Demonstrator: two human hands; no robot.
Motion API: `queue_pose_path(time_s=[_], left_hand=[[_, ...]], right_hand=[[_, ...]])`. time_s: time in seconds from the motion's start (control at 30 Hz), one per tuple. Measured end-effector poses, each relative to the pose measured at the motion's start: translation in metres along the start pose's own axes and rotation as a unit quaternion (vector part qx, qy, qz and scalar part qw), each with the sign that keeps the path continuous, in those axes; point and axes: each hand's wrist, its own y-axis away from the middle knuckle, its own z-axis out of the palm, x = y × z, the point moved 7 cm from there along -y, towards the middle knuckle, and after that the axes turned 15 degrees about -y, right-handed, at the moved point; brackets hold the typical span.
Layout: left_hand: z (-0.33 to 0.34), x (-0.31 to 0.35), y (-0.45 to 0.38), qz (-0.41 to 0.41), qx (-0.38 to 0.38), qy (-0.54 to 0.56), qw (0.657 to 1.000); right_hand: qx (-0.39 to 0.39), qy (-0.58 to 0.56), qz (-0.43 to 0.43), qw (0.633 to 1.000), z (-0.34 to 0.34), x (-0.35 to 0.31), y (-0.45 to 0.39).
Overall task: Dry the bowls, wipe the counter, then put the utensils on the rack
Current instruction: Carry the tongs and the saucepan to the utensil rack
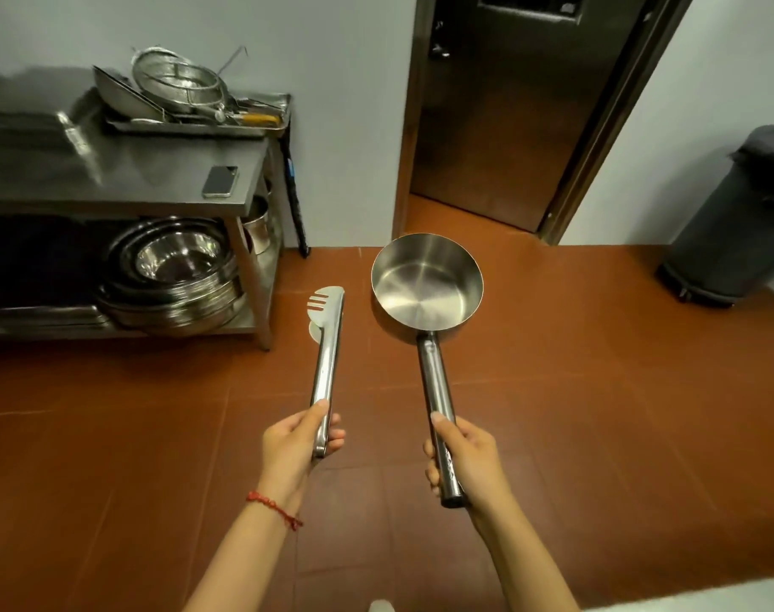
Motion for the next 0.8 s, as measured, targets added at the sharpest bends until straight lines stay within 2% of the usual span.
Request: queue_pose_path(time_s=[0.23,0.6,0.8], left_hand=[[0.028,0.074,-0.101,0.024,0.033,0.019,0.999],[0.059,0.212,-0.33,0.041,0.042,-0.004,0.998],[0.082,0.272,-0.436,0.035,0.057,0.011,0.998]], right_hand=[[-0.026,0.01,0.016,0.999,0.047,-0.048,-0.131],[-0.07,0.019,0.009,0.997,0.164,-0.131,-0.359],[-0.086,0.024,0.011,0.996,0.207,-0.175,-0.468]])
